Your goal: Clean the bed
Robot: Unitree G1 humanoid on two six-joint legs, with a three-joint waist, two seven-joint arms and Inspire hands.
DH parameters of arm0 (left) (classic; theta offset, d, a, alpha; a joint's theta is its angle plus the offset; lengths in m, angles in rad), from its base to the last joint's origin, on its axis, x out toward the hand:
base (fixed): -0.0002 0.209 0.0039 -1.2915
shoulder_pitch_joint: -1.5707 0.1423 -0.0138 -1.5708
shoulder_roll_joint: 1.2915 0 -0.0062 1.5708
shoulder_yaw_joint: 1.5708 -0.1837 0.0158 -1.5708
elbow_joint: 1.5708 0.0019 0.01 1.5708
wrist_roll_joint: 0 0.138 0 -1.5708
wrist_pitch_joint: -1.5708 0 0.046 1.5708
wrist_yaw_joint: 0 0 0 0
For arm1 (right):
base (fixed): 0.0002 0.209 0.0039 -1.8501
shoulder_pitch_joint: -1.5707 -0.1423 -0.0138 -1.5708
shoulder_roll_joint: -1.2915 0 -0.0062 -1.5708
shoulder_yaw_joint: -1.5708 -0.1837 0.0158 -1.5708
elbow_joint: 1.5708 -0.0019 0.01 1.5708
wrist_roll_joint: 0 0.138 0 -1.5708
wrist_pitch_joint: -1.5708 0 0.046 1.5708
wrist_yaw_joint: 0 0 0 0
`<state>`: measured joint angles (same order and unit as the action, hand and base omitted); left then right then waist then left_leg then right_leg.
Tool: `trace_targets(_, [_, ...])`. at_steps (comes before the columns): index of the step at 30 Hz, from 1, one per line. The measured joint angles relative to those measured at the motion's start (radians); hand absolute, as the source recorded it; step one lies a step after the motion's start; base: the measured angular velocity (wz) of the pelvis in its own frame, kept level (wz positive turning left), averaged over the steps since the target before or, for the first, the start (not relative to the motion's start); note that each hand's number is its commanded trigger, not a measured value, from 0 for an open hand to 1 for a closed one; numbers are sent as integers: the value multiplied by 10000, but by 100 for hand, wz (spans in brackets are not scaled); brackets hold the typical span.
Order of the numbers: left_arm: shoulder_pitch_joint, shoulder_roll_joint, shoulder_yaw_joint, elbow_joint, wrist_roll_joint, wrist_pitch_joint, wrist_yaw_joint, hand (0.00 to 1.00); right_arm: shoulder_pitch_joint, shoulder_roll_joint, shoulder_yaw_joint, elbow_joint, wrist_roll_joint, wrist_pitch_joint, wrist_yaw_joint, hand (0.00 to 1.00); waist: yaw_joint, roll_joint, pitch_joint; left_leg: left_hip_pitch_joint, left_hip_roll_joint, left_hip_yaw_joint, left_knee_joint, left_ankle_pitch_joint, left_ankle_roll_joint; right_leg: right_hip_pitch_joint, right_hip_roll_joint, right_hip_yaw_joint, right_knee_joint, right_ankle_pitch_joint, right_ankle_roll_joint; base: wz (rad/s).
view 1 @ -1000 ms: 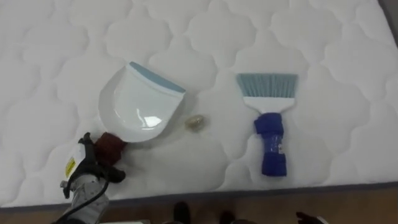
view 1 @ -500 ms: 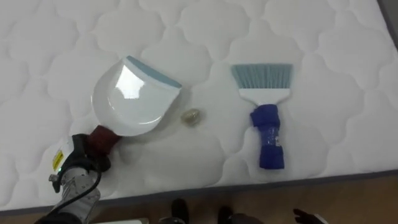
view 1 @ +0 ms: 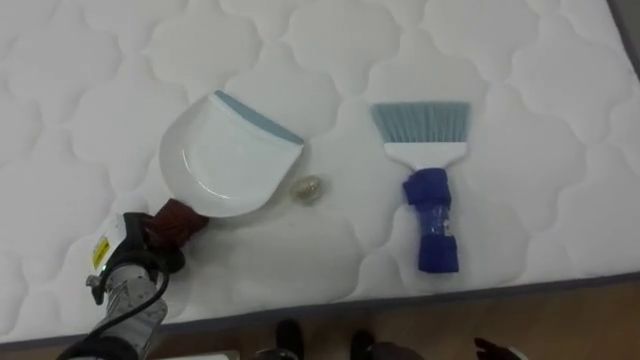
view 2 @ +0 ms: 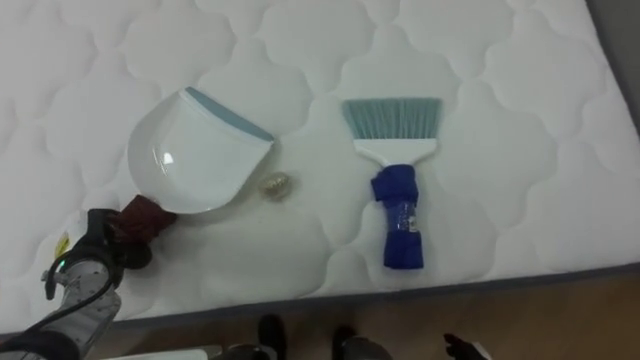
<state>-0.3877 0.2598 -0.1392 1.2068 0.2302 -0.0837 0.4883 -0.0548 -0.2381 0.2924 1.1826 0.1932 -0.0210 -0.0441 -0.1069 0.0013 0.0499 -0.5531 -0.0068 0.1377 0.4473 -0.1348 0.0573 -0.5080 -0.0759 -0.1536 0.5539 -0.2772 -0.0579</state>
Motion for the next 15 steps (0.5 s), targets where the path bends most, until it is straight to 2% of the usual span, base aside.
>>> trace_targets(12, [-16,97,-54,123,46,-212,3,100,-53,4,-26,142,1019,-33,-62,0,23,35,20,6,5,33,-81,-4,4,43,15,-34,-130,10,11,0])
trace_targets(15, [-70,409,-53,111,328,-310,51,100,-55,-27,-201,127,1515,-116,-52,0,21,106,48,-13,18,16,-71,-25,-1,37,30,-24,-172,16,10,0])
